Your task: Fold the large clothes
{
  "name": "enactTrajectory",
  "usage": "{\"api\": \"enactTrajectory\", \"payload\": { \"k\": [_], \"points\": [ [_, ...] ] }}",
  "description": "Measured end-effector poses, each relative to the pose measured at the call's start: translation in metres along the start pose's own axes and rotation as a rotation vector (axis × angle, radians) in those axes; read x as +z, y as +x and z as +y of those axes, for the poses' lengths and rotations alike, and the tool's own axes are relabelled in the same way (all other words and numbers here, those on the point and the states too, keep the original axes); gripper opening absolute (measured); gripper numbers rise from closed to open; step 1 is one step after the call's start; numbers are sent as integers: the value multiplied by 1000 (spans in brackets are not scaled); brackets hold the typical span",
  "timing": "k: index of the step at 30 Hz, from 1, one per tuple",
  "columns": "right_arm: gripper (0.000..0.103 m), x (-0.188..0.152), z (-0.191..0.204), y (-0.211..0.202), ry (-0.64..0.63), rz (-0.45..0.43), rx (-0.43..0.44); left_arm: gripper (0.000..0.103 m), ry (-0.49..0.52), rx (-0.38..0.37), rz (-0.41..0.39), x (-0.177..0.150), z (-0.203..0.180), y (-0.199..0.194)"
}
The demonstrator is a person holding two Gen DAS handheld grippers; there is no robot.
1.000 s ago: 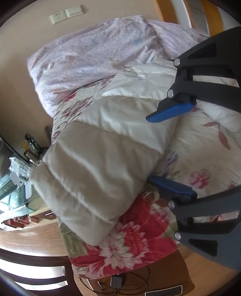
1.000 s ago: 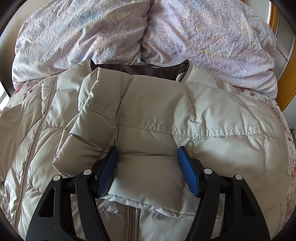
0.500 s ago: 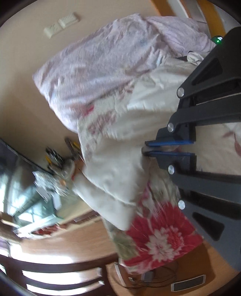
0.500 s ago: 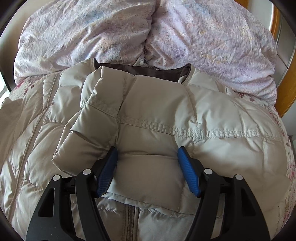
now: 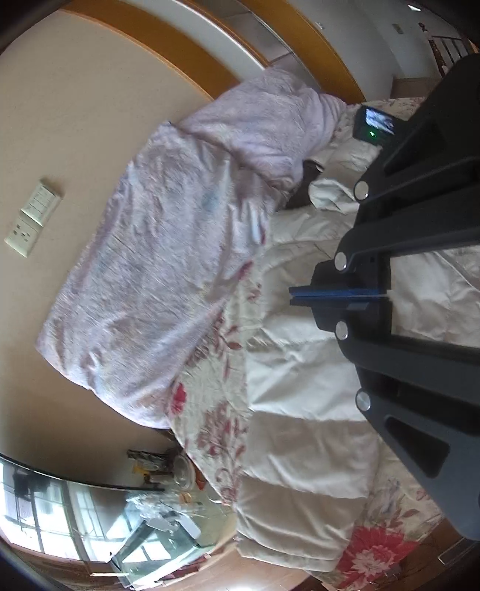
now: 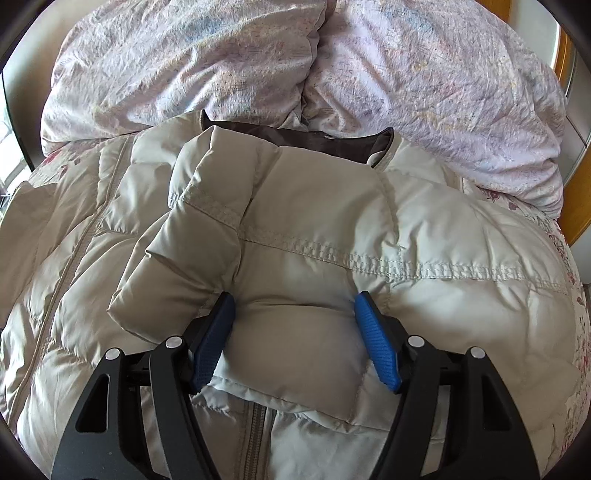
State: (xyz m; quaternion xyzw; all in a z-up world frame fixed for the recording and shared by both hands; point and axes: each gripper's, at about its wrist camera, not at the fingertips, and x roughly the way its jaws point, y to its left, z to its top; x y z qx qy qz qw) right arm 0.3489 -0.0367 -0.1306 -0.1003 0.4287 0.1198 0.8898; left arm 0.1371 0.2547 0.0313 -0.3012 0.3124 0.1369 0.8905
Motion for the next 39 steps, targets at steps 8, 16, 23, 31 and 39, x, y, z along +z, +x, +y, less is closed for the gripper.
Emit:
{"api": "enactTrajectory", "payload": {
  "k": [8,16,23,31,39],
  "points": [
    [70,1,1,-1,10,-5,7,45,-125,203,103,-41,93,7],
    [70,1,0,-1,9,-5,8,59,-282,341,175,-68,175,10],
    [70,0,0,-1,10,-6,9,59,-471,299,87,-65,216,12],
    [70,0,0,-2,13,-10,12,11,-626,220,13,-58,253,19],
    [70,0,0,-2,14,-11,12,6,-372,251,-37,-9,168,3]
  ]
}}
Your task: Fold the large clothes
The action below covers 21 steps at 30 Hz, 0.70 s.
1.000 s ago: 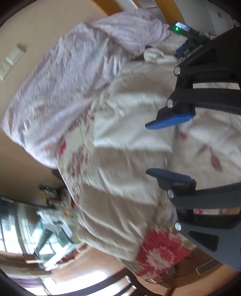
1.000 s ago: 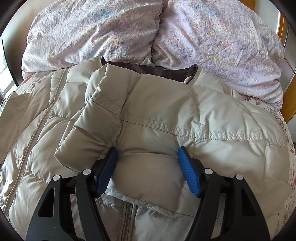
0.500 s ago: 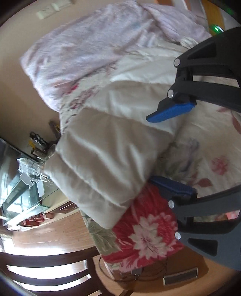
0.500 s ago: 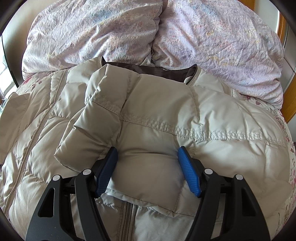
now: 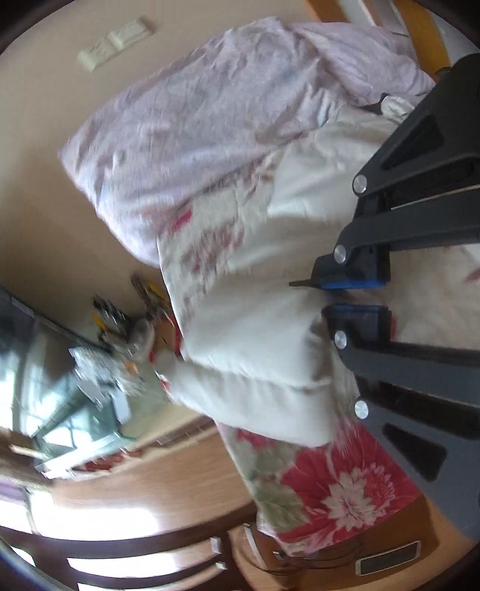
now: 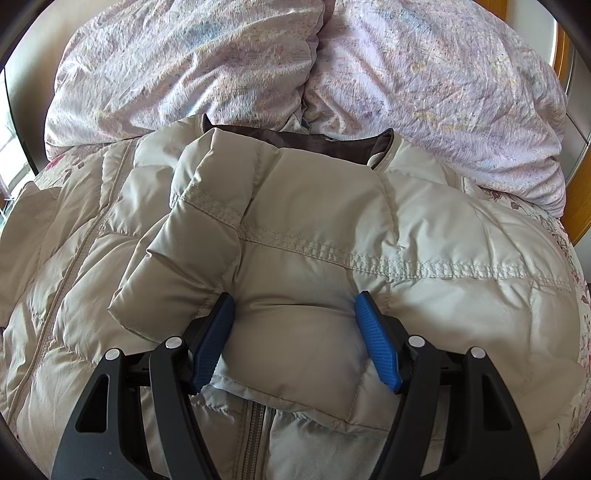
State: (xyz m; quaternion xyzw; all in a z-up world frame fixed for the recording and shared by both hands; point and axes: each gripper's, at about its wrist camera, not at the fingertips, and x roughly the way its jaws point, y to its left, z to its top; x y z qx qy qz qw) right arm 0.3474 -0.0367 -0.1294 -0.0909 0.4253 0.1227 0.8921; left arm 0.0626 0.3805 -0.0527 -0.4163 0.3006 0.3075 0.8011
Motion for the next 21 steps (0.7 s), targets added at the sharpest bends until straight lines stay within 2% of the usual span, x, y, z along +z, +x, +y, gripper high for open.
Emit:
{"api": "enactTrajectory", "payload": {
  "k": [4,7,10,14,19,21],
  "points": [
    [70,0,0,1,3,5,5,5,147,-128,-26,-9,-76,-29],
    [70,1,-6,-2,20,20,45,5,244,-226,-16,-27,-130,-42],
    [70,-2,-20,-13,65,27,94,5,374,-347,16,-63,-192,-55],
    [70,-6,-43,-38,95,-29,67,5,506,-477,94,-112,-257,-55],
    [70,-14,-80,-64,134,-89,-13,6,636,-548,202,-177,-312,-42],
    [70,-17,-94,-69,147,-102,-52,7,677,-541,246,-202,-325,-30]
  ]
}}
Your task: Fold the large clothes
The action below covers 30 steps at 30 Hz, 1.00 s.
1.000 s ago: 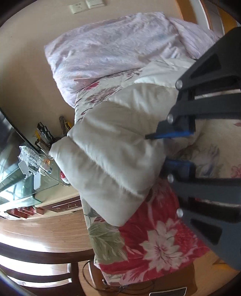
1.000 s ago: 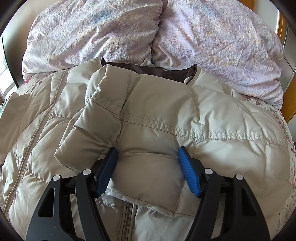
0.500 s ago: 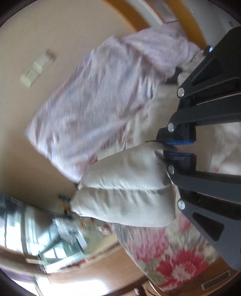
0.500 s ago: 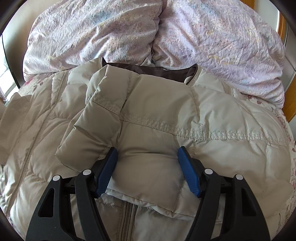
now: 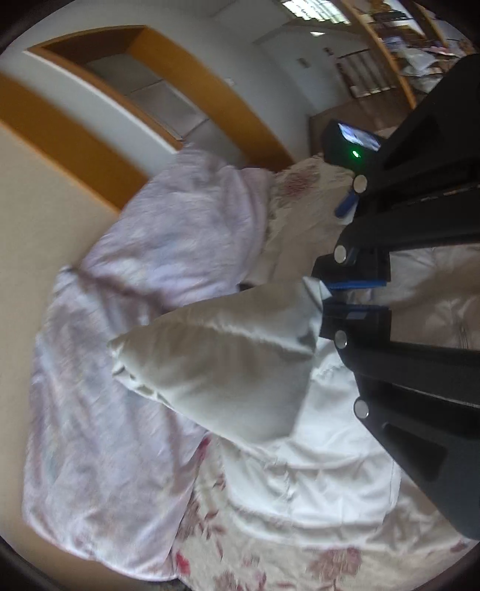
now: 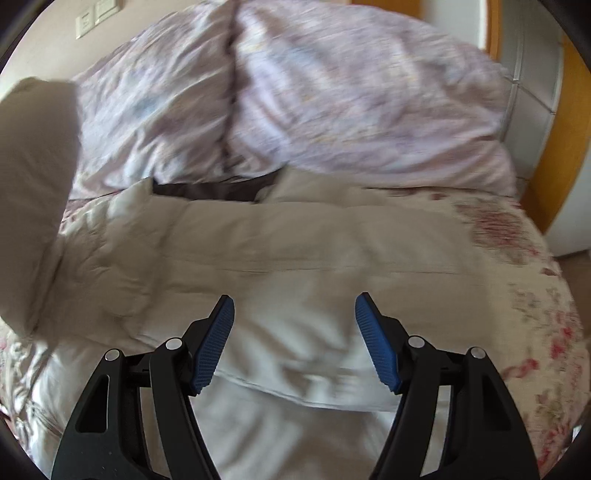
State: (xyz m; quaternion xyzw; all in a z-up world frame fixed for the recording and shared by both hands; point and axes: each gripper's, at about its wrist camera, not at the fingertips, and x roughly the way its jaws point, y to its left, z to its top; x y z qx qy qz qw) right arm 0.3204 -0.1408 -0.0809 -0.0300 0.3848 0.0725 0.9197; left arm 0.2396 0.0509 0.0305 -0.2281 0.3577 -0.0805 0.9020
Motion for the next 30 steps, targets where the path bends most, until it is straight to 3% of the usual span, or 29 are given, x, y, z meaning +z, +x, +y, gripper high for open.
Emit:
{"api": "enactTrajectory", "payload": {
  "k": [2,4,7,10,12,14,18,22,26,30],
  "points": [
    [70,-2,-17,-2,22,-5,-33,11,47,20,56,-13,-17,29],
    [70,-3,-33,-2,53,-3,-55,26,95,37,123,-28,-31,57],
    [70,-4,-50,-3,89,-3,-77,40,111,19,214,-45,-35,80],
    [66,-7,-60,-13,118,-27,-69,53,111,-37,230,-50,-33,80],
    [54,-6,-59,-20,125,-57,-38,63,102,-40,207,-46,-25,72],
    [44,-3,-53,-24,131,-76,28,65,106,-24,163,-43,-13,54],
    [28,2,-14,-20,71,-89,196,67,107,105,92,-36,24,24],
    [24,6,29,-6,-19,-73,271,68,109,280,72,-34,62,14],
    [24,8,51,16,-46,-27,278,70,102,356,88,-37,85,13],
    [22,-2,52,45,-64,62,194,72,110,392,94,-39,97,17]
  ]
}}
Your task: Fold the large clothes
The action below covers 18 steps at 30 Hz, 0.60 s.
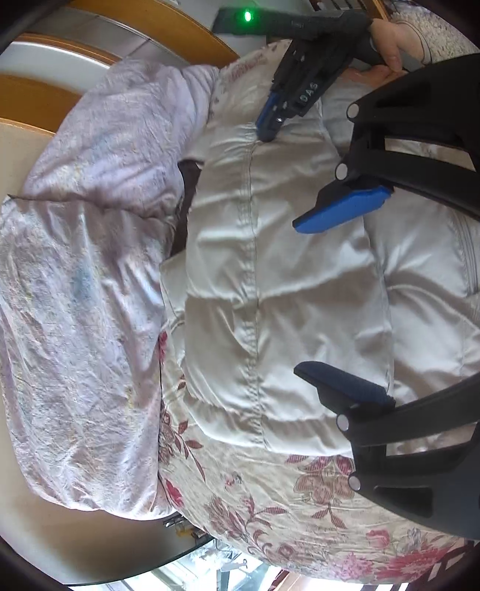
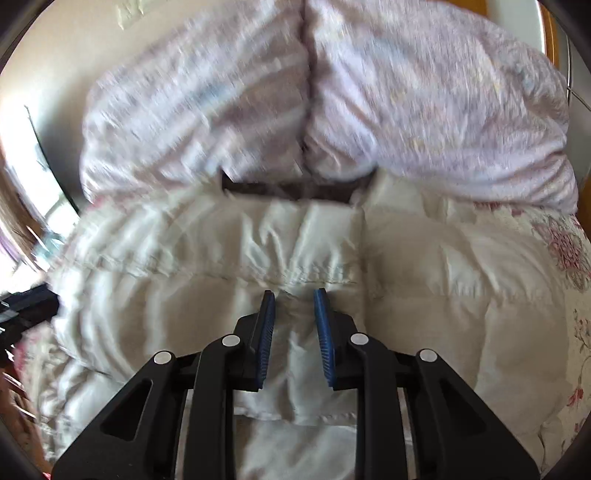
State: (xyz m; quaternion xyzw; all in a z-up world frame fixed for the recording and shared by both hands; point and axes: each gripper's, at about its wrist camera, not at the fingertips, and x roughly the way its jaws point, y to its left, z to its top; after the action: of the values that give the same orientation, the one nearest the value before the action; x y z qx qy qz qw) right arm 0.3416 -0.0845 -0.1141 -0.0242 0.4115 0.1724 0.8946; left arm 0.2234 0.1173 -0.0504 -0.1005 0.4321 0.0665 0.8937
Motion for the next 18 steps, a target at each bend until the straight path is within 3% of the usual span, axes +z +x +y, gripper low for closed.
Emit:
{"api": "enactTrajectory", "payload": {
  "k": [7,12,18],
  "points": [
    [20,-9,-28,19,139,90,55,77,46,43,-14,-3,-6,7],
    [16,-16,-44,22,207,94,115,78,69,77,-24,-6,-6,6],
    [16,-16,-45,18,195,87,144,79,94,122,-27,-14,-1,2]
  ]
}}
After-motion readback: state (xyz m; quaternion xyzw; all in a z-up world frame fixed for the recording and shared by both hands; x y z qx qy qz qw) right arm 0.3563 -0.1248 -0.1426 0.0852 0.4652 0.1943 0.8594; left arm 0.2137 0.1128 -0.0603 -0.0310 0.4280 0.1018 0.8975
